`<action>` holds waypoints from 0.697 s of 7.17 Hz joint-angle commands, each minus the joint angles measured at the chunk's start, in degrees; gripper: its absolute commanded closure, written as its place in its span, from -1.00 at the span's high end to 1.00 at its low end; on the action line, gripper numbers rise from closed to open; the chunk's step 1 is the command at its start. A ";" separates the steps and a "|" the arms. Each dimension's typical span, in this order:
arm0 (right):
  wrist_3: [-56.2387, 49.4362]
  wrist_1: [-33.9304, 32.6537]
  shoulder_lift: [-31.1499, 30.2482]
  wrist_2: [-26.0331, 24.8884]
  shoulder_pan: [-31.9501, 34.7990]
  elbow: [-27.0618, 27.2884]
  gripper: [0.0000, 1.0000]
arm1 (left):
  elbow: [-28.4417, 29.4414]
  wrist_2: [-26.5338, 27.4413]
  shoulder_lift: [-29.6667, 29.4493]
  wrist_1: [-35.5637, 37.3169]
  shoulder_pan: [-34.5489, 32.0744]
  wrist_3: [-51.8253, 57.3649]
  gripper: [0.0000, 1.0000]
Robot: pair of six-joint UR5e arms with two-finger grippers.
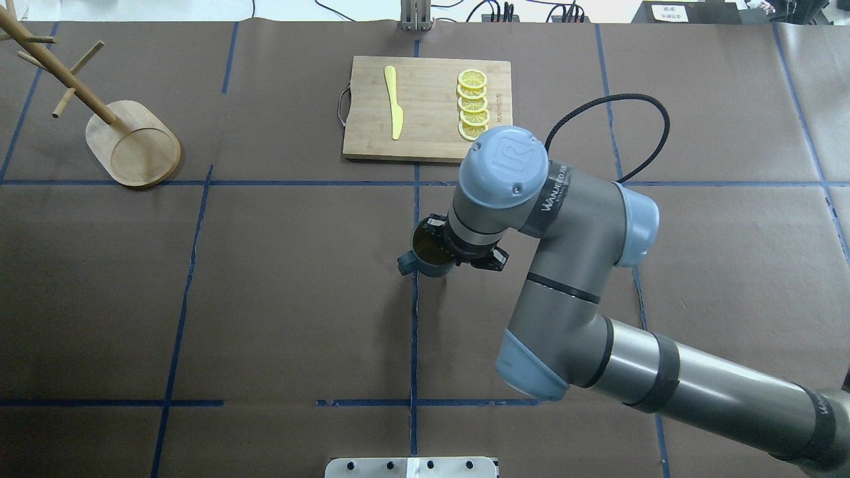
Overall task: Hang cup on storage rack
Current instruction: 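Carry the teal mug with the right gripper to the table center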
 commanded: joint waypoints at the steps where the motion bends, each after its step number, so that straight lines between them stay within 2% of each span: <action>1: 0.04 -0.30 2.85 -0.85 -1.26 -4.16 -1.00 | 0.09 -0.30 0.00 0.01 0.02 0.00 1.00; 3: -1.02 -0.13 3.02 -0.76 -2.84 -5.66 -1.00 | 0.18 -0.30 0.00 0.01 0.02 0.00 1.00; 4: -2.16 -0.04 3.11 -0.58 -2.85 -5.75 -0.66 | 0.09 -0.30 0.00 0.01 0.11 0.00 1.00; 5: -2.78 -0.13 3.20 -0.58 -2.85 -5.66 0.91 | 0.09 -0.30 0.00 0.01 0.02 0.00 1.00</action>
